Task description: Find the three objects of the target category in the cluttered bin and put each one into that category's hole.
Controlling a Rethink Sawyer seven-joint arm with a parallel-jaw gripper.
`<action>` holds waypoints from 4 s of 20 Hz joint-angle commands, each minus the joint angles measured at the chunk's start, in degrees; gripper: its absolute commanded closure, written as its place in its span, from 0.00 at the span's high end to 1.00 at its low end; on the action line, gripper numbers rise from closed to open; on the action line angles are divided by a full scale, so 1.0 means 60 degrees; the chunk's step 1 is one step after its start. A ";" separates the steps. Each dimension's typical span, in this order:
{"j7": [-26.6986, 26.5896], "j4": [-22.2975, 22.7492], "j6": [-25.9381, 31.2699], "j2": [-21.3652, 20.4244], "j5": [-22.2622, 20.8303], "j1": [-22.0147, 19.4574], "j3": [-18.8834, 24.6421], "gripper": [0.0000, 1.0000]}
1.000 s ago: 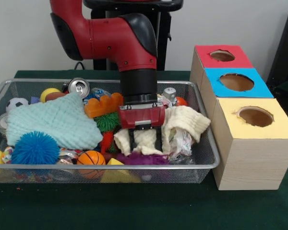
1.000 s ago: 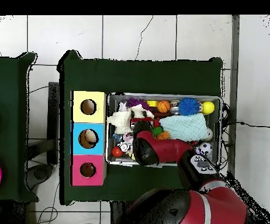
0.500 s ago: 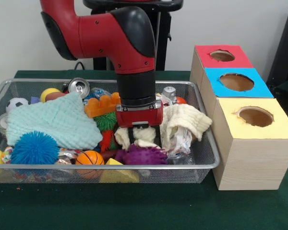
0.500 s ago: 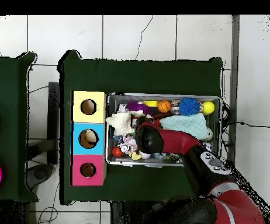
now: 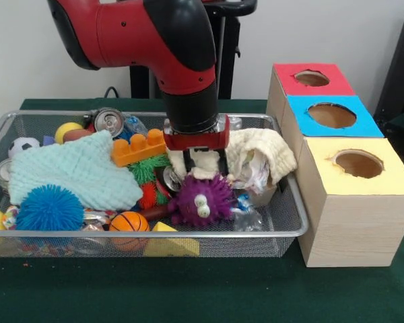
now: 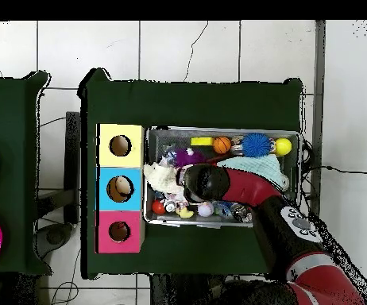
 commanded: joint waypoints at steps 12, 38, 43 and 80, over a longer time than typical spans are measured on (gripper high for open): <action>-0.0165 0.1368 0.3148 -0.0512 -0.0228 -0.0236 -0.0110 1.00; 0.0385 0.0990 -0.1989 0.0060 -0.2924 -0.0622 -0.0546 1.00; 0.0571 0.0958 -0.2057 0.0129 -0.2770 -0.0578 -0.0609 1.00; -0.2158 0.1277 0.1325 -0.4191 -0.2537 -0.2845 0.1463 0.00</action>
